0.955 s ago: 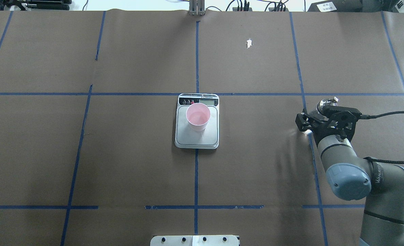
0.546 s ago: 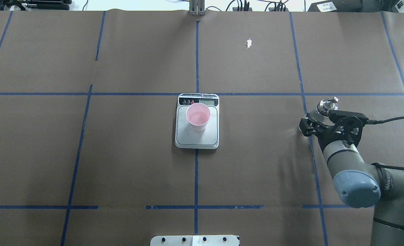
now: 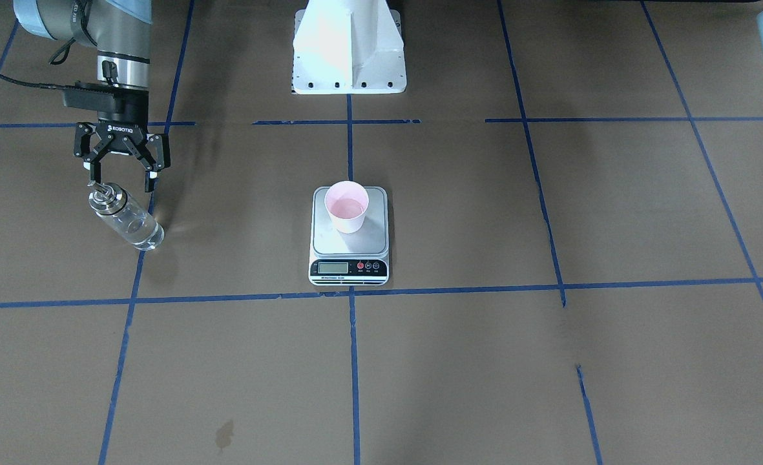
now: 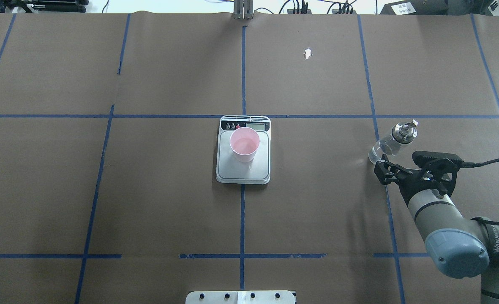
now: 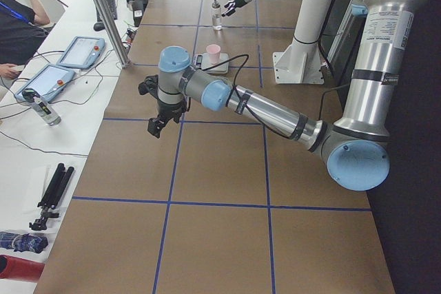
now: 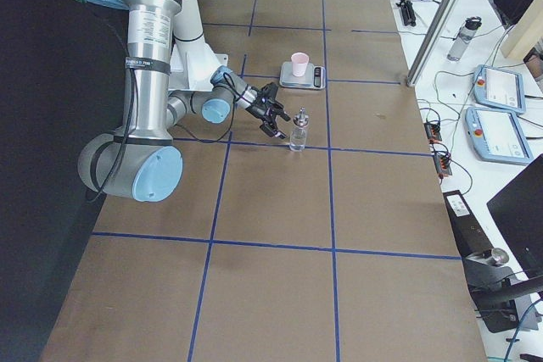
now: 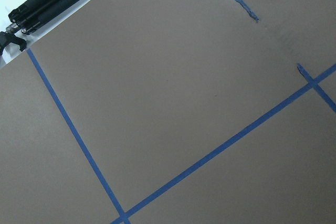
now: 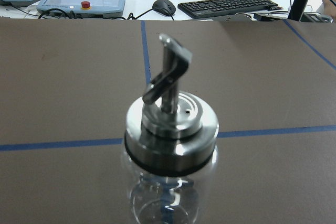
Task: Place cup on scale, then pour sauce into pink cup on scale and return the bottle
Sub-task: 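Open the right gripper, release the bottle, and withdraw the arm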
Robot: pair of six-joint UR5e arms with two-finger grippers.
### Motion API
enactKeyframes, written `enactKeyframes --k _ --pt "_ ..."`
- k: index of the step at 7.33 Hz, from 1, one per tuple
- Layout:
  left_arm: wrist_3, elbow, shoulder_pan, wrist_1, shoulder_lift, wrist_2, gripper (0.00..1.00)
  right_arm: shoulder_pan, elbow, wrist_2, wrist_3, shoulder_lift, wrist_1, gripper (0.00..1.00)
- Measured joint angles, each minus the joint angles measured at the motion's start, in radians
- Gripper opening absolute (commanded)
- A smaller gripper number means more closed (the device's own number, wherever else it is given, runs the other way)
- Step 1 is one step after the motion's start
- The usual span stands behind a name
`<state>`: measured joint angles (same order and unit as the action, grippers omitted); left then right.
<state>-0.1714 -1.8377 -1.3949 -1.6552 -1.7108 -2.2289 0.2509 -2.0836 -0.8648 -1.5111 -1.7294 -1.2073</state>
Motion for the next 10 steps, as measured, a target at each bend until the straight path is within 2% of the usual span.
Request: enactKeyframes --k 3,6,8,10 --pt "0.0 0.0 0.0 0.0 0.0 -0.001 1.0 -0.034 -0.148 -0.018 -0.001 -0.11 -0.027 1.0" --pt "0.0 0.0 -0.001 0.0 0.001 0.0 1.0 -0.03 -0.333 -0.074 0.0 -0.142 -0.23 1.0" --pt "0.0 -0.004 -0.001 0.0 0.004 0.0 1.0 0.031 -0.373 -0.151 0.03 -0.143 -0.263 1.0" --pt "0.0 -0.022 -0.001 0.016 0.006 -0.001 1.0 0.141 -0.379 -0.258 0.143 -0.138 -0.267 1.0"
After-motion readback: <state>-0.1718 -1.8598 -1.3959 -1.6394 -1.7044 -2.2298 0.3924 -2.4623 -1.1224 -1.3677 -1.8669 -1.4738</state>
